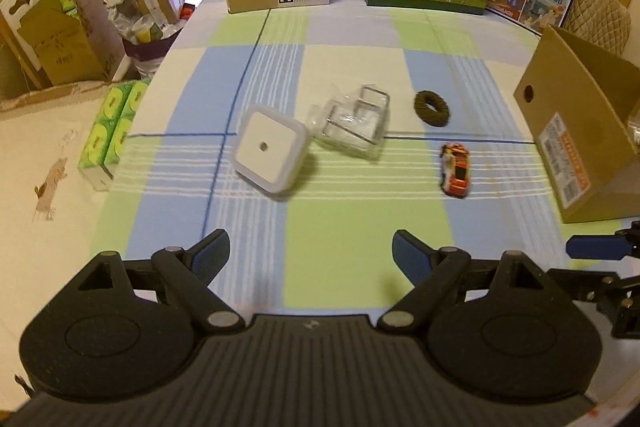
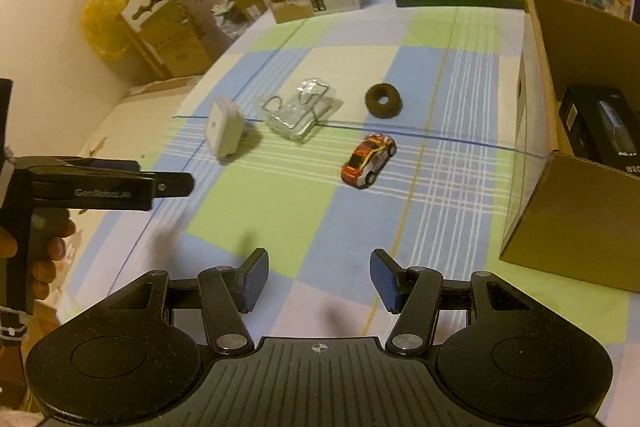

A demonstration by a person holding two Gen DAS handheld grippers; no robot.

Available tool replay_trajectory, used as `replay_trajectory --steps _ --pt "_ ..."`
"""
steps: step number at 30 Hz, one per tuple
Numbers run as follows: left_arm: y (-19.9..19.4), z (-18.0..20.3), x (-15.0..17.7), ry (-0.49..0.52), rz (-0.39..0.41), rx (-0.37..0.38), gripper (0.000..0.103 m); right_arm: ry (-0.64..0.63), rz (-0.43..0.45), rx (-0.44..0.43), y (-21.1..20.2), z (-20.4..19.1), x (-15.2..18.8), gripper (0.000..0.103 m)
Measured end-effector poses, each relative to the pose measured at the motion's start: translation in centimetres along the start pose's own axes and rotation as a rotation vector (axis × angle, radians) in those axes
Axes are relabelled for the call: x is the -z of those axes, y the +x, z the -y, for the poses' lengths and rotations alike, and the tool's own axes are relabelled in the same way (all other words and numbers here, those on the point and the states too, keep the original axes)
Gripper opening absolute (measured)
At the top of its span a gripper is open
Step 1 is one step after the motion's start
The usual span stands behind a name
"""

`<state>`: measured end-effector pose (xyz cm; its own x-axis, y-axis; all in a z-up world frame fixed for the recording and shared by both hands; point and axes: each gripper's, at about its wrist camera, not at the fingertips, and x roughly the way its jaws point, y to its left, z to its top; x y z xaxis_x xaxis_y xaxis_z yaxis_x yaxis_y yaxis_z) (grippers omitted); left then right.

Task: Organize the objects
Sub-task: 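Withdraw both tools from the cardboard box back over the table, then grasp the white square night light with the left tool while the right tool reaches the toy car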

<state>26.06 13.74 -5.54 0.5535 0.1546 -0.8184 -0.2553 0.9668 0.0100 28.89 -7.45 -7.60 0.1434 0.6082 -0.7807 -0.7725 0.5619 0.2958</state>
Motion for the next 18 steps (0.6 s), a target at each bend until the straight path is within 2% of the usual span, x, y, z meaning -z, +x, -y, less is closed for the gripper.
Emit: replay_trajectory --steps 9,18 --pt "3.1 -2.6 -1.4 0.088 -0.013 0.025 0.087 0.045 -0.027 0.064 2.4 -0.2 -1.2 0.054" --pt "6.7 -4.3 -2.4 0.212 -0.028 0.069 0.093 0.080 -0.055 0.110 3.8 -0.1 -1.9 0.054"
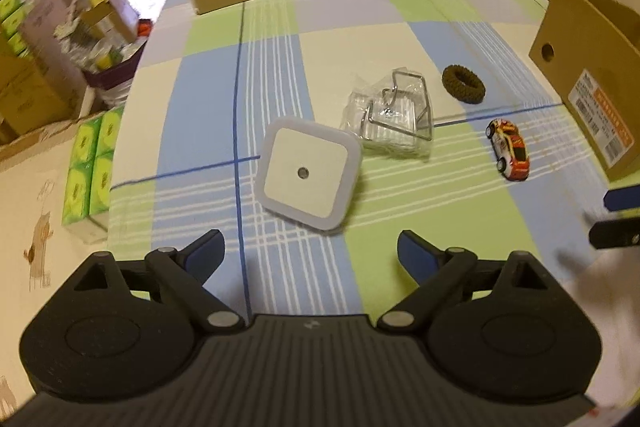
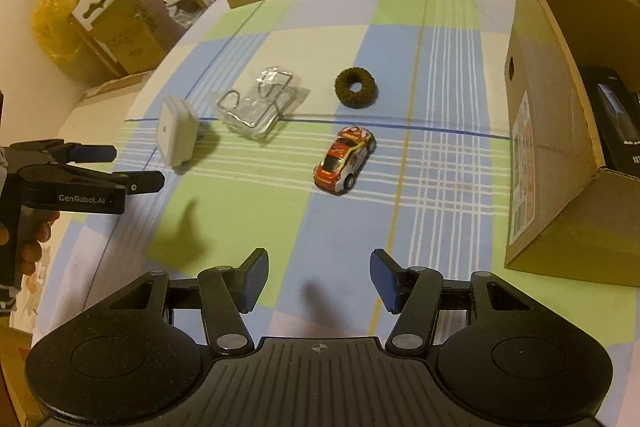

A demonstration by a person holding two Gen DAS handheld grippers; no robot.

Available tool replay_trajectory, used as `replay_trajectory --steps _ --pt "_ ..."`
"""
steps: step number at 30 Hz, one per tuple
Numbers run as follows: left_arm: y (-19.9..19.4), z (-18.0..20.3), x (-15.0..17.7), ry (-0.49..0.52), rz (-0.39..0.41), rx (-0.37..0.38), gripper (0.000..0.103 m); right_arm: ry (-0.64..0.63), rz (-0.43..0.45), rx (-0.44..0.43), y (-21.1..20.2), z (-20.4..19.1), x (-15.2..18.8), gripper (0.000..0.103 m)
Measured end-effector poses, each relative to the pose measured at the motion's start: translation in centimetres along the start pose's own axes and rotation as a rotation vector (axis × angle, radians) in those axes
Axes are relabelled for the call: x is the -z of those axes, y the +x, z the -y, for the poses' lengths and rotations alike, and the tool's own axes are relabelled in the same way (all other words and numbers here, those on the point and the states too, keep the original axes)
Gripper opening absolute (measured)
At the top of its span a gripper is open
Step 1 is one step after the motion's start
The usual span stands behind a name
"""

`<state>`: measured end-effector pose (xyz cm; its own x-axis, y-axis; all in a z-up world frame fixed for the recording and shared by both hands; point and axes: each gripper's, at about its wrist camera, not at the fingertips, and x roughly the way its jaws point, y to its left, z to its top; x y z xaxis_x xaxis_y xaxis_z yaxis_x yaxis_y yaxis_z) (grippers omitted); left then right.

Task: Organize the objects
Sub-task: 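Grasp the white square night light with the left tool while the right tool reaches the toy car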

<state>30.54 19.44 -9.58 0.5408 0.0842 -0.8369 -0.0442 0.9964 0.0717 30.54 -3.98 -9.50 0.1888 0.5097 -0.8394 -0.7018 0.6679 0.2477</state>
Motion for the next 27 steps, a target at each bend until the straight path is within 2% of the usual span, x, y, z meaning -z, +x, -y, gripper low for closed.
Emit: replay_trajectory --steps 15,17,23,27 --pt "3.4 -0.9 -2.9 0.110 0.072 0.089 0.093 0.051 -0.016 0.053 0.9 0.1 -0.8 0.054" --pt "3.5 -1.0 -3.1 0.114 0.085 0.100 0.089 0.054 -0.016 0.056 1.0 0.0 -0.9 0.054" --pt "3.9 -1.3 -3.3 0.093 0.092 0.113 0.065 0.038 -0.001 0.041 1.3 -0.7 -1.9 0.054" --pt "3.7 -2.0 -3.1 0.054 0.095 0.096 0.064 0.024 0.019 0.029 1.8 -1.4 -3.0 0.054"
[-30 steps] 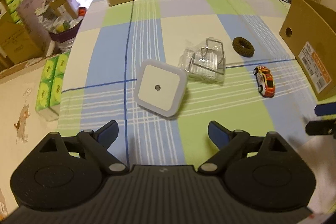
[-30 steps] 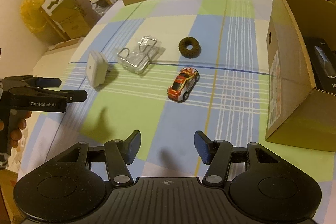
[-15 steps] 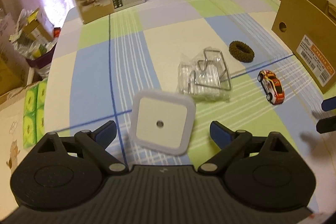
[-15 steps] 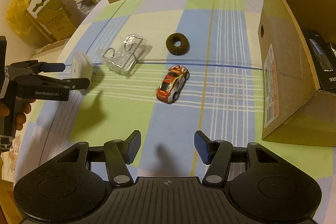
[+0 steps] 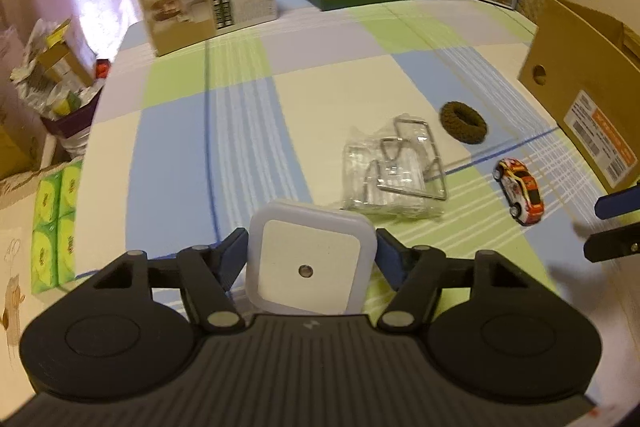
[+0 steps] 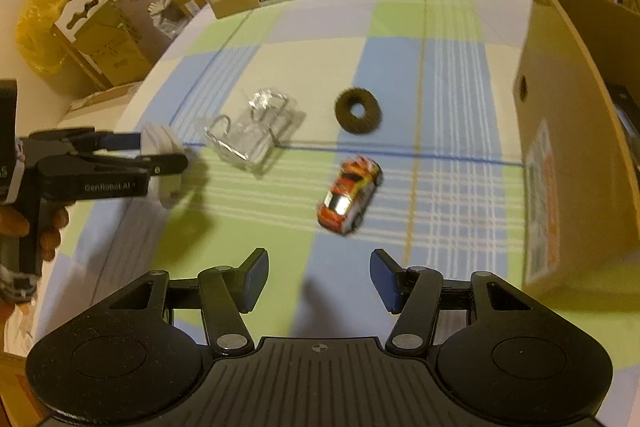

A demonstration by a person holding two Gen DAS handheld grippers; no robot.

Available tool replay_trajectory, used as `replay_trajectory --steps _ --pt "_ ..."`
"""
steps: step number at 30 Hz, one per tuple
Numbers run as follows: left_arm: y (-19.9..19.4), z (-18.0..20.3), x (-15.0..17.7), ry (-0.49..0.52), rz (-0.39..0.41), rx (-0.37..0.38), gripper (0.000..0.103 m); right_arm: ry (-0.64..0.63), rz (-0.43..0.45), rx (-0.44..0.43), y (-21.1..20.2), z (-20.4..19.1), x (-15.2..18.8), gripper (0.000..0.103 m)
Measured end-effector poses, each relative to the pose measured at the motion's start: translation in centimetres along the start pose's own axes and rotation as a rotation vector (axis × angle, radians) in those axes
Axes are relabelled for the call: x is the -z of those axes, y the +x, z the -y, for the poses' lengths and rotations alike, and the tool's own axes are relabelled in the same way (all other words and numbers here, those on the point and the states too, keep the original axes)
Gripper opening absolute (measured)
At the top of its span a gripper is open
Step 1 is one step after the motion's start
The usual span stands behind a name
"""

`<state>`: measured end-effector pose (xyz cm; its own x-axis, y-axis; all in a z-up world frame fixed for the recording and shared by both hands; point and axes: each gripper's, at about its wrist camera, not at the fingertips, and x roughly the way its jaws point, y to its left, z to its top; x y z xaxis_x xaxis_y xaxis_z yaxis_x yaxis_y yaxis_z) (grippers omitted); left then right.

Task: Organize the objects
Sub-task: 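Grasp the white square night light with the left tool while the right tool reaches the toy car, then grasp the red toy car with the right tool while the left tool holds the night light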

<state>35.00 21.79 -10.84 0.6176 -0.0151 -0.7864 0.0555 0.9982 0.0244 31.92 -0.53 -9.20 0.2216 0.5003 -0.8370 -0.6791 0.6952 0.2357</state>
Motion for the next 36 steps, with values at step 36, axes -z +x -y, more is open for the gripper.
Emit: replay_trajectory --steps 36 --pt "-1.1 -1.3 0.9 -0.162 -0.049 -0.132 0.064 -0.144 0.033 0.142 6.0 -1.1 -1.5 0.024"
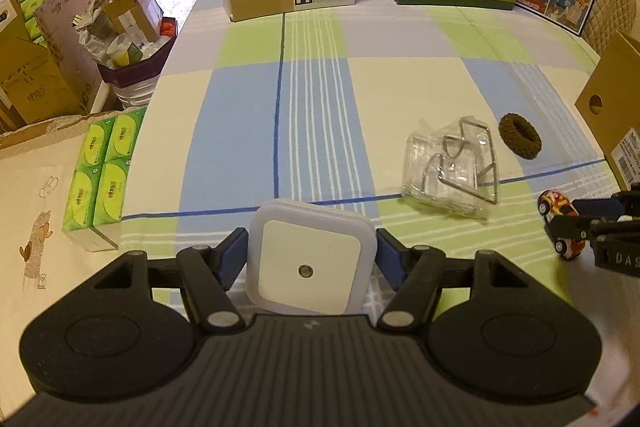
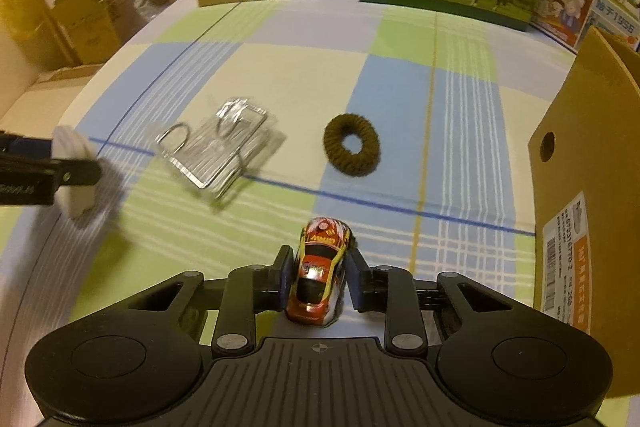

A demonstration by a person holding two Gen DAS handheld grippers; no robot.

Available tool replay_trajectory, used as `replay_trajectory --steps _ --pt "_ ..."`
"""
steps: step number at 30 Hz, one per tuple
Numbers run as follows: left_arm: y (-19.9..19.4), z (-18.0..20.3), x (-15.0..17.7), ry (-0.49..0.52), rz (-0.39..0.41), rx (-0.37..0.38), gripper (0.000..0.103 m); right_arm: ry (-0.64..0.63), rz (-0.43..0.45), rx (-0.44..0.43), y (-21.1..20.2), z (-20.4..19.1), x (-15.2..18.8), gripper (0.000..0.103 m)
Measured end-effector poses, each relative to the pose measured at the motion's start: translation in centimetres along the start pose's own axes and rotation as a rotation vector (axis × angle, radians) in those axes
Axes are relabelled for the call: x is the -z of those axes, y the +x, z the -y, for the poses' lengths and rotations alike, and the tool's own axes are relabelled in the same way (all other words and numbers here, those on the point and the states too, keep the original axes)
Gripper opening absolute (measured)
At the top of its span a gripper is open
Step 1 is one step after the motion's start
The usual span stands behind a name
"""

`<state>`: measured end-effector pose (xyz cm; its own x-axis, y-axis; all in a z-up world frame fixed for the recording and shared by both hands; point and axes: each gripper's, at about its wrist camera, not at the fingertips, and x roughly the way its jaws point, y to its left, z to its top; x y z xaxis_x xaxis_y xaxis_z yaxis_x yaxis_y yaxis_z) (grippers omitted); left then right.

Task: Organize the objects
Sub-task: 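Grasp the red toy car with the right tool while the left tool holds the night light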

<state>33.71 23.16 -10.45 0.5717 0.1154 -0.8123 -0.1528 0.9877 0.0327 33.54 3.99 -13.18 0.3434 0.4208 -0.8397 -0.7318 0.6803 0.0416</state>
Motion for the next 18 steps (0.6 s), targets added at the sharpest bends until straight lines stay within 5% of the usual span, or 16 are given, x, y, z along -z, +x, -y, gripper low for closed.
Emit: replay_trajectory --steps 18 --pt "-3.3 3.9 3.7 0.017 -0.018 0.076 0.064 -0.050 -0.045 -0.059 -3.6 0.8 4.5 0.023"
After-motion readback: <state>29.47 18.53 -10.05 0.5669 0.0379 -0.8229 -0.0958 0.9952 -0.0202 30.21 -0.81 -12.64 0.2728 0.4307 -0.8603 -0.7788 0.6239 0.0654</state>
